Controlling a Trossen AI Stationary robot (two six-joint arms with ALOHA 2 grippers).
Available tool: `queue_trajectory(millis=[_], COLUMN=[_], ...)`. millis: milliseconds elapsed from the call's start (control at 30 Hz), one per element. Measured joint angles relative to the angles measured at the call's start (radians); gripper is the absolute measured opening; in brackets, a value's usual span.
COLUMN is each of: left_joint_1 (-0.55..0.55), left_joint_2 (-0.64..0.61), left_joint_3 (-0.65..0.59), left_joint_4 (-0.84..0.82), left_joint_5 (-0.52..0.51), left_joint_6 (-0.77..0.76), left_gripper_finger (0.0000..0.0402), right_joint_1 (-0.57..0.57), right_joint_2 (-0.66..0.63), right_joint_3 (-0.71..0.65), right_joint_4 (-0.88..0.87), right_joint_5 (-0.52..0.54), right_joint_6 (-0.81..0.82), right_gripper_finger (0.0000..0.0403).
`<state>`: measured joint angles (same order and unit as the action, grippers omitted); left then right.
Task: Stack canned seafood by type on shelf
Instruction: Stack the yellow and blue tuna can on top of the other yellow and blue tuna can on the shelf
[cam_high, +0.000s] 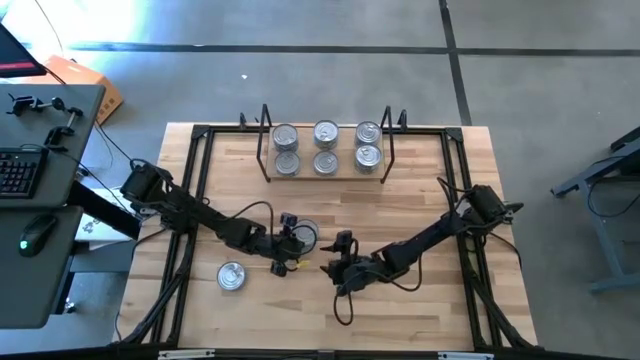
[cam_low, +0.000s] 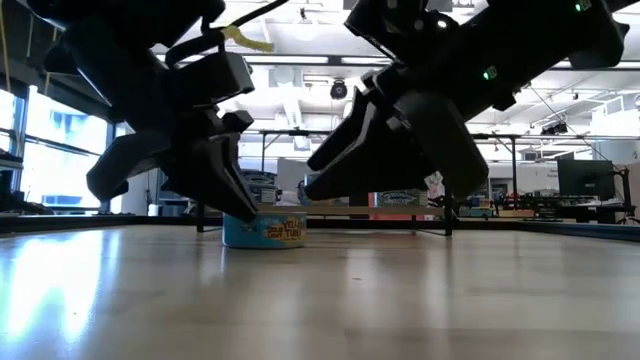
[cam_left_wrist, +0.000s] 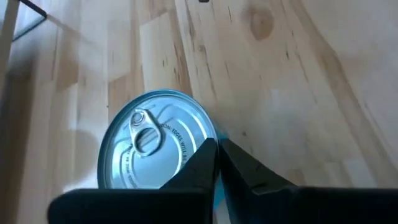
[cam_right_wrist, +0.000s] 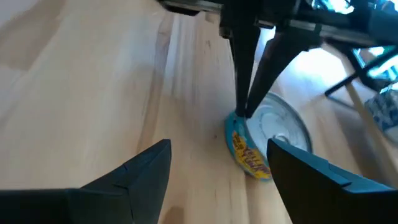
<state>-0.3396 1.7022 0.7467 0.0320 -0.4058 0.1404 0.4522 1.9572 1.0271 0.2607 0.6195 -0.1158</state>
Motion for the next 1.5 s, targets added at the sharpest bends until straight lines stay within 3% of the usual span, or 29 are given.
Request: queue_trajectory(millis=[367,567,967,1100,1267,1367,1500], left_joint_1=[0.001,0.002,0.012,0.011,0.015,0.006,-0.024], left_joint_2=[-0.08,-0.086,-0.104,-0.104,-0.107,-0.145,-0.246], left_joint_3=[-0.005,-0.005,-0.005,-0.005,-0.003,0.0,-0.002], left_joint_4=[0.023,0.081,0.155,0.157,0.161,0.094,-0.166], left_joint_5=[0.008,0.007,0.017,0.029,0.012,-0.045,-0.185], left_joint_6=[-0.059,-0.05,-0.022,-0.024,-0.005,-0.01,-0.122], left_gripper_finger=[0.0001,0.0001,0.0,0.0,0.0,0.0,0.0], right_joint_1=[-0.038,-0.064,-0.099,-0.097,-0.098,-0.095,-0.064], right_joint_2=[0.0,0.0,0.05,0.051,0.054,0.053,0.026], right_joint_3=[0.0,0.0,0.0,0.0,-0.002,0.0,-0.002], right_joint_4=[-0.001,-0.009,0.016,0.077,0.117,0.109,0.071], right_joint_5=[0.025,0.057,0.069,0.065,0.051,0.074,0.205], right_joint_6=[-0.435,-0.512,-0.458,-0.347,-0.193,-0.11,-0.065], right_gripper_finger=[0.0258,0.0258,0.0247,0.0205,0.0121,0.0117,0.0117])
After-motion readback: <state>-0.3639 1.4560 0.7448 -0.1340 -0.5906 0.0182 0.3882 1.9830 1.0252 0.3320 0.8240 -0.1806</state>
